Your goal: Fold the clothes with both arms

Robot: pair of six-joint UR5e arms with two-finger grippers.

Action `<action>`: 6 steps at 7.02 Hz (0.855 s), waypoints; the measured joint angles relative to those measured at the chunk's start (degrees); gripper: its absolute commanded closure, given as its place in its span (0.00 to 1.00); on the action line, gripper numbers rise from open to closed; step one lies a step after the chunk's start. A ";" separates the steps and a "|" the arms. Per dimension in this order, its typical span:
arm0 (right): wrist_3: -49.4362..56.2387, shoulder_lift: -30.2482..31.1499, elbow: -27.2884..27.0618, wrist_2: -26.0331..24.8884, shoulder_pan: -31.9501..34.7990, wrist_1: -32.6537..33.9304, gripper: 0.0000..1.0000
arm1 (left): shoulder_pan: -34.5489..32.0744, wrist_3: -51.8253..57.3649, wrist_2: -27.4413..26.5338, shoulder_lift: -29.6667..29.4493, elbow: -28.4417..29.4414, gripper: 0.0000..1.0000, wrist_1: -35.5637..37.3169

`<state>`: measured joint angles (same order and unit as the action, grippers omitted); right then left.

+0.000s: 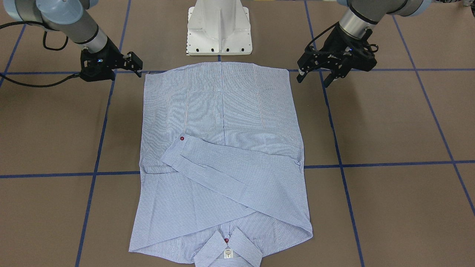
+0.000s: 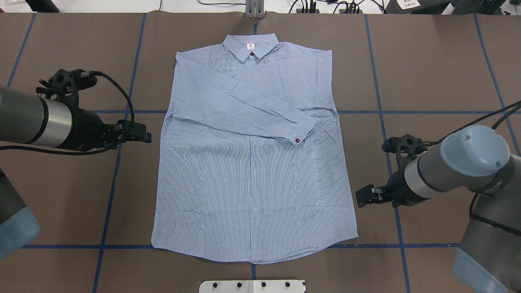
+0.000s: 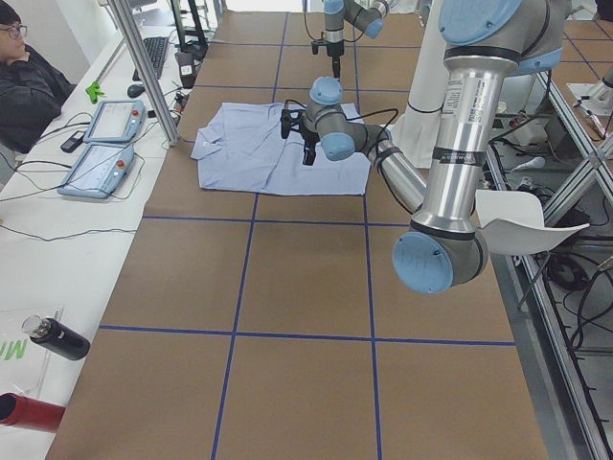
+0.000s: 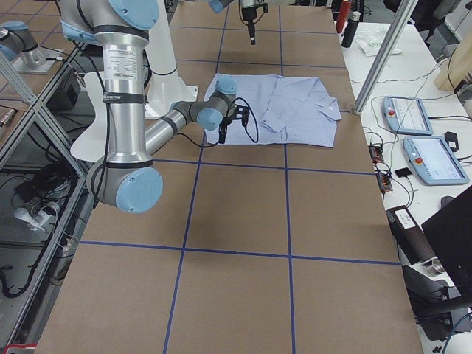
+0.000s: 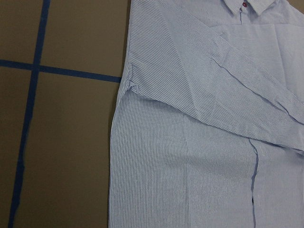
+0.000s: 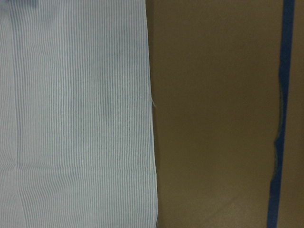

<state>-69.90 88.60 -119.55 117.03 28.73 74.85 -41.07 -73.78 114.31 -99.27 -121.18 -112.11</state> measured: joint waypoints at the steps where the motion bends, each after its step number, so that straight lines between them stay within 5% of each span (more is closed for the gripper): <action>1: -1.77 -0.20 0.24 -3.33 -4.01 -0.04 0.02 | 0.37 -0.02 -0.44 -0.03 0.00 0.00 -0.02; 6: -3.74 -3.47 4.53 -7.18 -10.96 0.08 0.24 | 0.81 0.02 -0.84 -0.24 0.22 0.00 -0.04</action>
<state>-73.63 85.12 -115.02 109.85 17.77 74.93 -40.26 -73.76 113.47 -99.51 -120.96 -112.15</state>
